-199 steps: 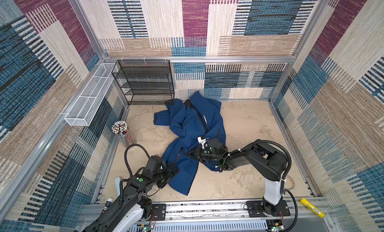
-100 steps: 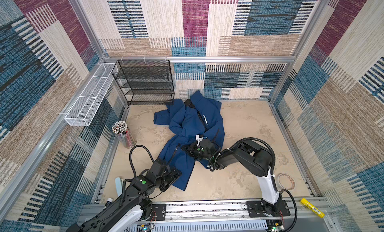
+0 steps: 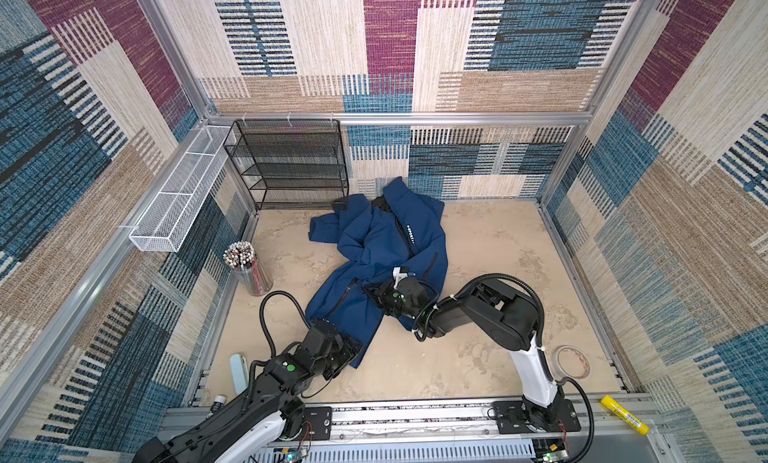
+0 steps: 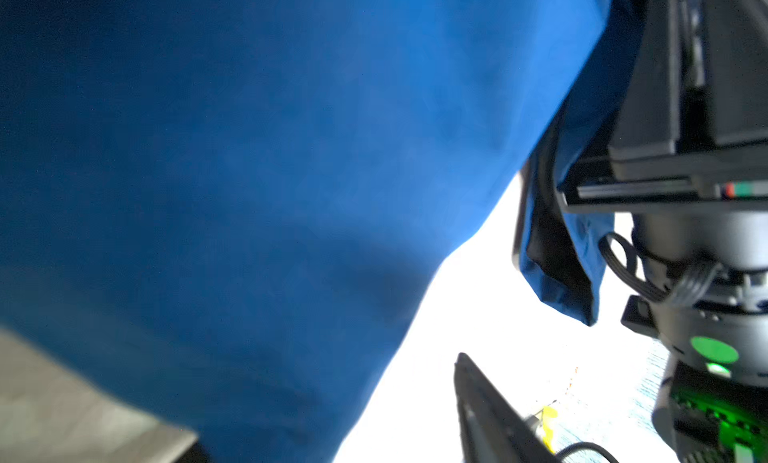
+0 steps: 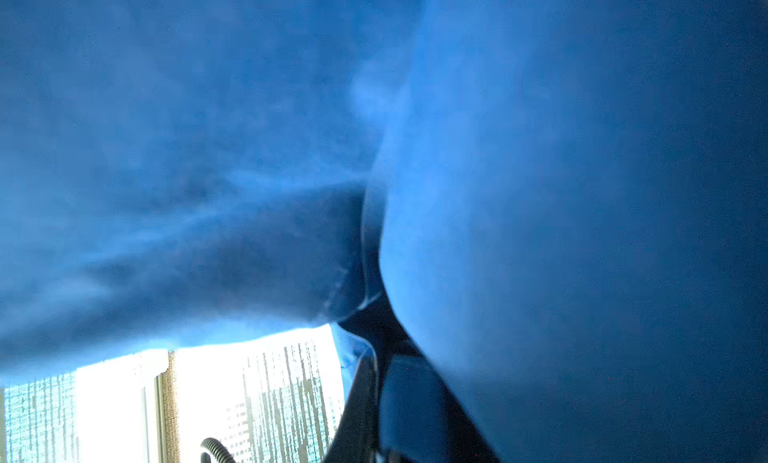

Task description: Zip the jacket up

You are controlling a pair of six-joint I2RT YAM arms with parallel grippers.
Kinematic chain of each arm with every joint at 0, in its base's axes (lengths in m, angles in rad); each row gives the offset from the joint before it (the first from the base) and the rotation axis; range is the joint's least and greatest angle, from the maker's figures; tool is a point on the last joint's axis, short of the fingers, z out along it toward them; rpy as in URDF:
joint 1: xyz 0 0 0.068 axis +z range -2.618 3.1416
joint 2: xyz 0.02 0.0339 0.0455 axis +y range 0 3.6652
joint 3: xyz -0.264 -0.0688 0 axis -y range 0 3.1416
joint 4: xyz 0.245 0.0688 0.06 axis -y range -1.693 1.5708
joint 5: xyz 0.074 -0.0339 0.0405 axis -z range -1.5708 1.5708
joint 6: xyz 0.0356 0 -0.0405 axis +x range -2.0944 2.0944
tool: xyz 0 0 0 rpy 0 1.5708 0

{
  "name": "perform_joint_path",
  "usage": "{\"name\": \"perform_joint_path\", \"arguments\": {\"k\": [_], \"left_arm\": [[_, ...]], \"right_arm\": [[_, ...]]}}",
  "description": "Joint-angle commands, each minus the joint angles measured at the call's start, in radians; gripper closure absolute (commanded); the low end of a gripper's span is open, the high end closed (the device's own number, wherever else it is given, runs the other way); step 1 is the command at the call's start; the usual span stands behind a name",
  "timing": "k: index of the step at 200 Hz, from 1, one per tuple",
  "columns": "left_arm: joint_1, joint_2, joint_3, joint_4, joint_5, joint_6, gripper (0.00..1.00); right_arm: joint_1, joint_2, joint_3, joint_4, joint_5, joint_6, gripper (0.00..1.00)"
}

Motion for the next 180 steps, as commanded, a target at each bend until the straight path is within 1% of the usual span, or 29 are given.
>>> {"name": "perform_joint_path", "arguments": {"k": [1, 13, 22, 54, 76, 89, 101, 122, 139, 157, 170, 180], "left_arm": [[0.000, -0.001, 0.007, 0.000, -0.053, -0.011, 0.43], [0.001, 0.002, 0.013, 0.009, -0.060, -0.007, 0.46], [0.000, 0.008, 0.015, 0.019, -0.061, -0.003, 0.50], [0.000, 0.058, 0.045, 0.048, -0.022, 0.024, 0.71], [0.001, 0.082, 0.064, 0.061, -0.006, 0.030, 0.75], [-0.001, 0.080, 0.076, 0.049, -0.004, 0.031, 0.82], [0.000, 0.066, 0.085, 0.029, -0.006, 0.032, 0.91], [0.000, 0.027, 0.097, -0.011, -0.010, 0.033, 1.00], [-0.001, -0.007, 0.103, -0.025, -0.004, 0.022, 1.00], [-0.001, -0.029, 0.118, 0.023, 0.015, 0.016, 1.00], [-0.001, -0.022, 0.149, 0.077, 0.029, 0.018, 1.00], [-0.003, -0.001, 0.201, 0.112, 0.037, 0.036, 1.00]], "right_arm": [[-0.002, -0.024, -0.016, 0.051, -0.014, 0.000, 1.00], [-0.003, -0.031, -0.022, 0.056, -0.020, -0.005, 1.00], [-0.003, -0.041, -0.029, 0.059, -0.019, -0.010, 1.00], [-0.010, -0.108, -0.071, 0.061, -0.019, -0.034, 1.00], [-0.019, -0.140, -0.094, 0.064, -0.025, -0.035, 1.00], [-0.024, -0.142, -0.098, 0.071, -0.033, -0.034, 1.00], [-0.026, -0.144, -0.098, 0.075, -0.034, -0.035, 1.00], [-0.030, -0.159, -0.100, 0.072, -0.034, -0.049, 1.00], [-0.039, -0.193, -0.112, 0.069, -0.033, -0.068, 1.00], [-0.061, -0.261, -0.148, 0.077, -0.038, -0.103, 1.00], [-0.084, -0.343, -0.191, 0.078, -0.042, -0.125, 1.00], [-0.110, -0.413, -0.229, 0.077, -0.052, -0.144, 1.00]]}}
